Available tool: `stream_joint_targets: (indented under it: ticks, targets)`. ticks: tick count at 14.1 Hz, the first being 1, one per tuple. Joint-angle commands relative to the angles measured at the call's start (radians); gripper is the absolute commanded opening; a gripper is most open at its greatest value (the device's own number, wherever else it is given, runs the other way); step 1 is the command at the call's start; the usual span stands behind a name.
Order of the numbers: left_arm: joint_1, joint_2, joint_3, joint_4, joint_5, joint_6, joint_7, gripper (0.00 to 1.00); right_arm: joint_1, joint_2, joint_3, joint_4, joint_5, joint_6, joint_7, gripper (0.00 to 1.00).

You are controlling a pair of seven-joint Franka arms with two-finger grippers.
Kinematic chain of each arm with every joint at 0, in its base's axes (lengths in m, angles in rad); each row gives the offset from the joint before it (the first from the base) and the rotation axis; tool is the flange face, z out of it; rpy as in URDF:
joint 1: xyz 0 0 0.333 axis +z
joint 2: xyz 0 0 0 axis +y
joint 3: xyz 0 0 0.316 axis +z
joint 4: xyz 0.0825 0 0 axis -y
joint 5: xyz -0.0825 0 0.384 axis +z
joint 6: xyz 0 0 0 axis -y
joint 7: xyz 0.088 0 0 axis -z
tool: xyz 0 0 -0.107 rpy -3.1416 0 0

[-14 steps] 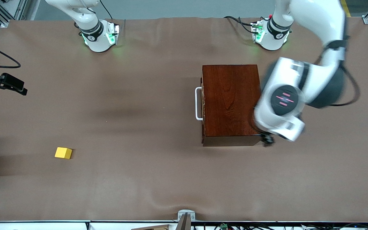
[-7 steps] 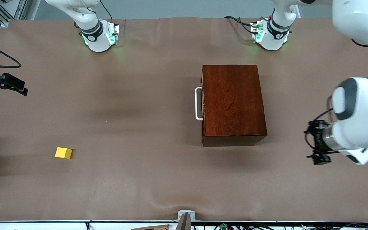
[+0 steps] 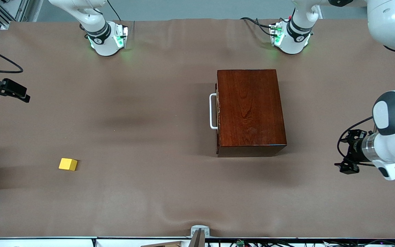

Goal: Open drawer, take yellow block, close drawer

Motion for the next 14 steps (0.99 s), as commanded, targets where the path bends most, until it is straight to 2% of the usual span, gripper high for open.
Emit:
stream_joint_targets:
  ticks: [1, 4, 8, 14]
  targets:
    - [0.01, -0.049, -0.007, -0.099, -0.017, 0.018, 0.166, 1.0, 0.008, -0.014, -0.006, -0.011, 0.005, 0.009, 0.005, 1.0]
    - [0.01, -0.148, -0.007, -0.236, -0.016, 0.084, 0.269, 1.0, 0.008, -0.014, -0.006, -0.011, 0.005, 0.009, 0.005, 1.0]
    - [0.013, -0.354, -0.008, -0.557, -0.016, 0.315, 0.445, 1.0, 0.008, -0.014, -0.006, -0.011, 0.005, 0.007, 0.005, 1.0]
    - [0.064, -0.512, -0.007, -0.683, -0.016, 0.316, 0.767, 1.0, 0.008, -0.014, -0.006, -0.011, 0.003, 0.01, 0.005, 1.0]
